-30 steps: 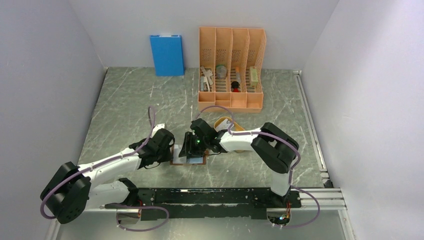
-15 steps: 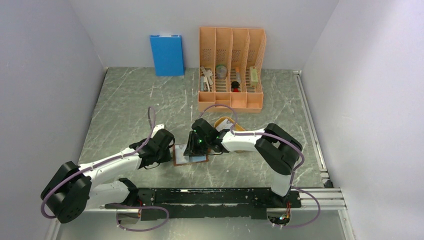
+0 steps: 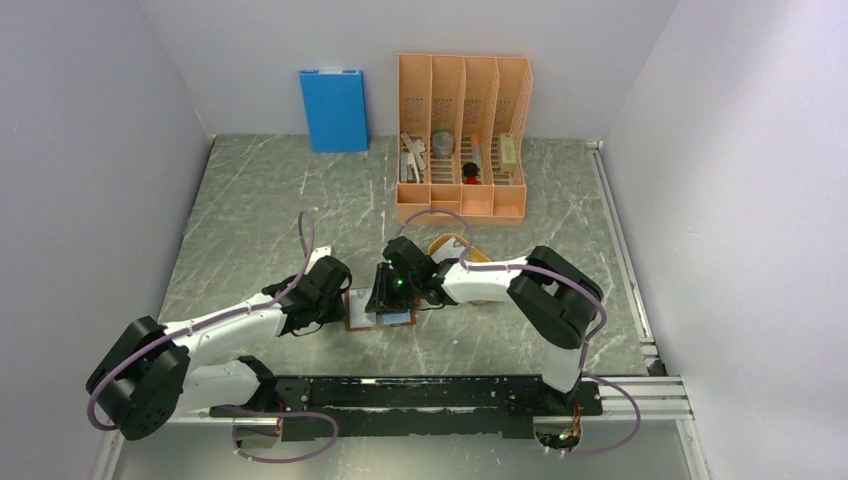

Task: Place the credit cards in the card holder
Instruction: Insert the credit card into the card holder.

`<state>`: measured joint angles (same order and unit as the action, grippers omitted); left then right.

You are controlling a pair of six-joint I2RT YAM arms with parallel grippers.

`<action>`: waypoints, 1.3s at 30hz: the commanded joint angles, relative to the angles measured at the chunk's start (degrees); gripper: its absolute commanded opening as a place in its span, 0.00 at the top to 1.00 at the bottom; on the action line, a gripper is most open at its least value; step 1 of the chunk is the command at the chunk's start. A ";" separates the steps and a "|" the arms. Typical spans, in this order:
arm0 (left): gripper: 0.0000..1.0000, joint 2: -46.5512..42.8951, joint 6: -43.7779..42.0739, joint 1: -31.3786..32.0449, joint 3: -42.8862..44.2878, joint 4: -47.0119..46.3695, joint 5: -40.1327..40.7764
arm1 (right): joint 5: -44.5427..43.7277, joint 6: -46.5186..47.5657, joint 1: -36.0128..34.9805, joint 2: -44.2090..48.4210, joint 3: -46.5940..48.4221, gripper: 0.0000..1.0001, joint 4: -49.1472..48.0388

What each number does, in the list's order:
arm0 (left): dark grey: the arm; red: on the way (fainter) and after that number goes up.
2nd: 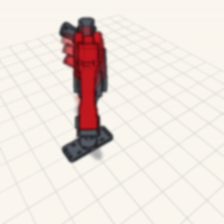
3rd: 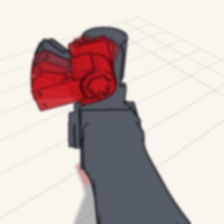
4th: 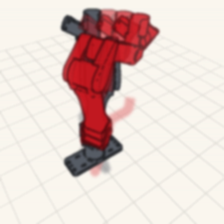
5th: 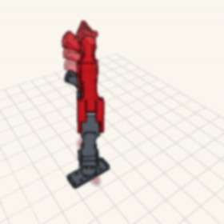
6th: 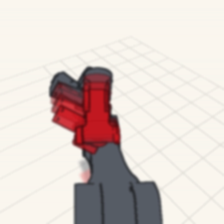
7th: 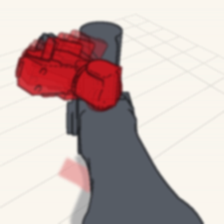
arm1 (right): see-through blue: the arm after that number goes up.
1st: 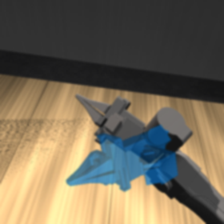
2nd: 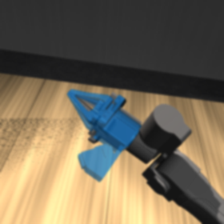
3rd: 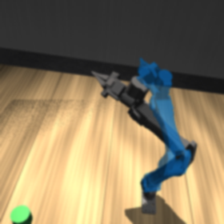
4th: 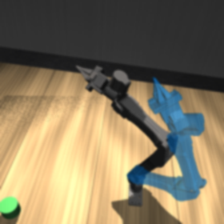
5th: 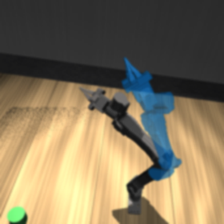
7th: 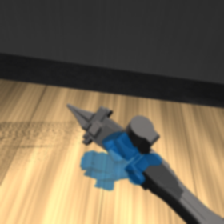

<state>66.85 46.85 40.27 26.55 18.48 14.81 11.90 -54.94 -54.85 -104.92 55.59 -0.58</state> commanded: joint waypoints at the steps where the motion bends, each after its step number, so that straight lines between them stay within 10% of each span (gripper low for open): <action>1: 0.82 1.97 -0.82 -0.08 0.35 -1.17 -2.25 | 1.13 1.18 -0.55 -1.07 0.81 0.64 -2.35; 20: 0.77 -0.56 -0.49 -0.11 2.58 2.34 1.13 | -3.62 5.61 -0.84 3.35 3.72 0.58 5.30; 32: 0.59 -8.21 -1.45 -0.21 6.24 9.52 2.71 | -16.16 9.62 1.54 19.37 1.38 0.55 14.00; 39: 0.31 -18.16 -5.29 -0.19 8.08 10.58 0.06 | -18.47 8.95 13.85 37.91 -11.81 0.53 12.34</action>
<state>52.58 44.29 40.25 32.40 28.01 16.45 -4.47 -45.63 -49.34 -72.31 49.10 11.03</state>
